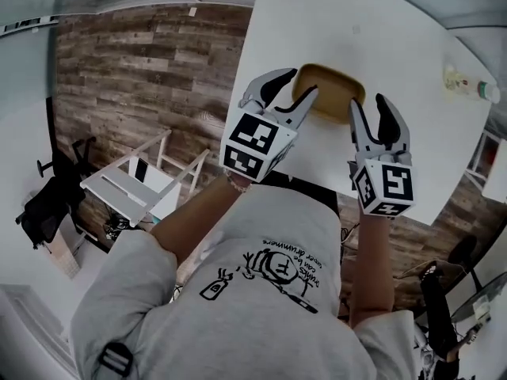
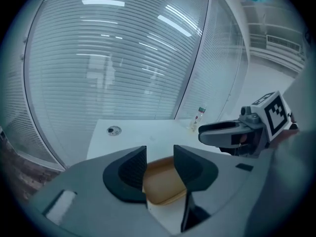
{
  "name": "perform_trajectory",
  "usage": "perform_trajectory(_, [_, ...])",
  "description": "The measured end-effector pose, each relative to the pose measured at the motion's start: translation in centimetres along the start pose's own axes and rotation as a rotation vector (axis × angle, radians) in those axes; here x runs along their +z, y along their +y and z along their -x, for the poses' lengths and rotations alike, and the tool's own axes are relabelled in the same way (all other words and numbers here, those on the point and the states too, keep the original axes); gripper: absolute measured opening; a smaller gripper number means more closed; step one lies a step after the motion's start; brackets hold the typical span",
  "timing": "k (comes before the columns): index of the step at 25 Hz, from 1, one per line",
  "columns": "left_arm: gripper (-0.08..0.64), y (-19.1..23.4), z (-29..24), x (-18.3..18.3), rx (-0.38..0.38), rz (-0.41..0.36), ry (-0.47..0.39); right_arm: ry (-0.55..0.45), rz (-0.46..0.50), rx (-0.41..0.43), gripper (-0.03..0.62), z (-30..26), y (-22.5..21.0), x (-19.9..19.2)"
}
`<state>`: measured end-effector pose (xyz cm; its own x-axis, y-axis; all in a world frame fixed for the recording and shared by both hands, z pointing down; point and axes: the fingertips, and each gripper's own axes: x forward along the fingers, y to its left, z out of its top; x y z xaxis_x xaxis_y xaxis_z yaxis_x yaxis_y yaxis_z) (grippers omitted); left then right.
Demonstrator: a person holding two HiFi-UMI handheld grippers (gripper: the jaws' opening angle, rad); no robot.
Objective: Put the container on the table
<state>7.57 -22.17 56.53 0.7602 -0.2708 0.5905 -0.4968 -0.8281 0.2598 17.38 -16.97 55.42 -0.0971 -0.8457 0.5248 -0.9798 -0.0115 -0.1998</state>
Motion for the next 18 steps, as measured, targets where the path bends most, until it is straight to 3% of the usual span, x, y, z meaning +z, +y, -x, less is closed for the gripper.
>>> perform_trajectory(10, [0.064, -4.2, 6.9, 8.9, -0.067, -0.033, -0.184, -0.168, 0.074, 0.029, 0.138, 6.5, 2.2, 9.5])
perform_trajectory(18, [0.028, -7.2, 11.7, 13.5, -0.116, -0.037, -0.290, -0.278, 0.108, 0.077, 0.084, 11.6, 5.4, 15.1])
